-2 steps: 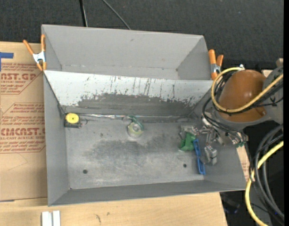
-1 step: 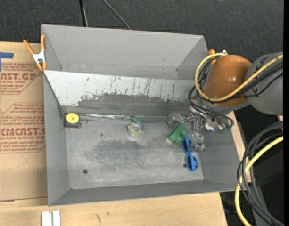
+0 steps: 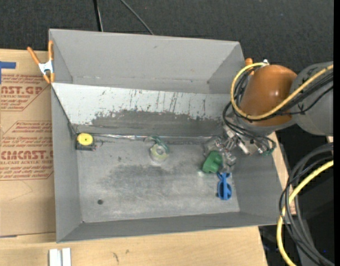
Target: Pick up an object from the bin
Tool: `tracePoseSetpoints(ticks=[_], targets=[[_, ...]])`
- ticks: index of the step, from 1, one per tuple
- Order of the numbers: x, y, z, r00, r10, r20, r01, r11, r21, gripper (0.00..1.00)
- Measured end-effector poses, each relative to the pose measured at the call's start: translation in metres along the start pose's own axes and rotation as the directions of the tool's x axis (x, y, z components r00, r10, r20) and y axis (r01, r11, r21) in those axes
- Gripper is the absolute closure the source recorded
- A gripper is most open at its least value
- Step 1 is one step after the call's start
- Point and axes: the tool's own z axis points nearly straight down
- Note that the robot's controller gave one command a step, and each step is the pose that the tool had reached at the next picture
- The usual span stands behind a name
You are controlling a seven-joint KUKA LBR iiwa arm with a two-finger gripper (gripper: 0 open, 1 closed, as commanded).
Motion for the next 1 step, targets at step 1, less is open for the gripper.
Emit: tracePoseSetpoints(ticks=[1], targets=[[0.0142, -0.0224, -0.1303, 0.999, -0.042, 0.005, 0.042, 0.999, 0.009, 1.00]])
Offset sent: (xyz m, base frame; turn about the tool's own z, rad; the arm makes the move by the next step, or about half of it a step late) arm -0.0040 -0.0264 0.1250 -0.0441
